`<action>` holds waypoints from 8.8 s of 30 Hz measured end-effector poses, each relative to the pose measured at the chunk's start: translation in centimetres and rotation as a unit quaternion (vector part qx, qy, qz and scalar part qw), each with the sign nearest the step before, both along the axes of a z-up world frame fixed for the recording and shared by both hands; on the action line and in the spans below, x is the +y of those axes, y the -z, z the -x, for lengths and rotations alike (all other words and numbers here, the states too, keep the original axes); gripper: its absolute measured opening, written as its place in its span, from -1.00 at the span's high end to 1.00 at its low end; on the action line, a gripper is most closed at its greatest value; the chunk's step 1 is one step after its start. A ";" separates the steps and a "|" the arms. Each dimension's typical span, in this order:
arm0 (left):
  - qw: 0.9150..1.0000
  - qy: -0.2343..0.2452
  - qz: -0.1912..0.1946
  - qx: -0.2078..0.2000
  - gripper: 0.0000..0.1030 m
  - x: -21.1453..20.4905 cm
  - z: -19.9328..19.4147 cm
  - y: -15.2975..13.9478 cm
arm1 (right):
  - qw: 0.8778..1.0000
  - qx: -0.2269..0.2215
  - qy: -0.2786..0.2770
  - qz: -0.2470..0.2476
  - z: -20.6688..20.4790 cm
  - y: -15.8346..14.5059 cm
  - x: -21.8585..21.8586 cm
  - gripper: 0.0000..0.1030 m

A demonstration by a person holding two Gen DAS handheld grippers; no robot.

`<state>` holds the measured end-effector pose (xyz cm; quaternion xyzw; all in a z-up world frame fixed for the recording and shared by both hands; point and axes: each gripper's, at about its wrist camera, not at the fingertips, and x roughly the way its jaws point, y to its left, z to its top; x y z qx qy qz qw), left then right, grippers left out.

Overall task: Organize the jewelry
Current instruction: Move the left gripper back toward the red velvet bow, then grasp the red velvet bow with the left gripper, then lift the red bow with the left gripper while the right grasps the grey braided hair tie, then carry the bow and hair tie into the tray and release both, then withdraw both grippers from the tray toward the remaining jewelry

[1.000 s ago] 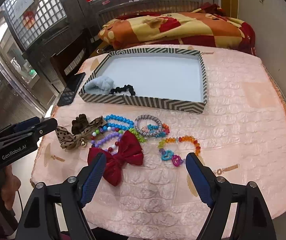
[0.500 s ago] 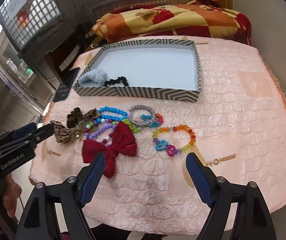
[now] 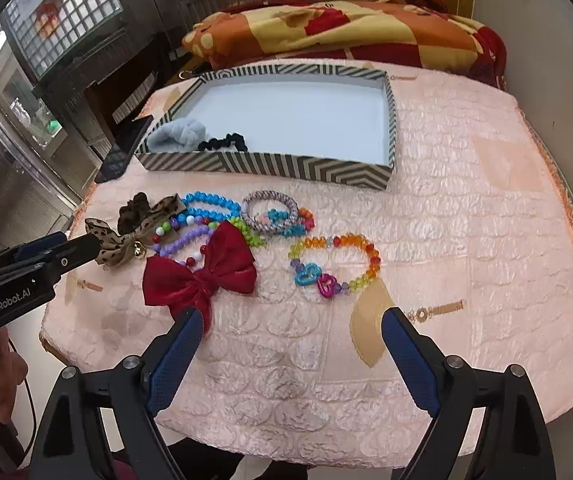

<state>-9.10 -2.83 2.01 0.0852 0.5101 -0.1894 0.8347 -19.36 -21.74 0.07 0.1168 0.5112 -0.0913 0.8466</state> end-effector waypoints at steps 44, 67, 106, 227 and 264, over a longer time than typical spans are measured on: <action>0.995 0.087 -0.004 0.050 -0.18 -5.5 1.7 4.3 | 0.997 -0.013 0.065 -0.034 2.9 -0.1 -3.5 -0.73; 0.992 0.122 -0.021 0.035 0.69 -6.5 0.6 7.0 | 0.997 -0.017 0.042 -0.058 -1.3 1.0 -3.3 -0.07; 0.994 0.108 0.019 0.000 0.70 -2.6 -3.1 0.7 | 0.997 -0.039 0.017 -0.060 -10.7 0.6 -3.6 0.87; 0.999 0.027 -0.029 0.003 0.08 -3.4 -3.7 1.1 | 0.995 0.034 0.064 -0.062 -2.8 -0.3 -5.7 0.19; 0.999 -0.017 -0.038 -0.012 0.08 1.3 -3.0 0.7 | 0.999 -0.011 -0.001 -0.052 -5.3 -0.8 1.4 -0.01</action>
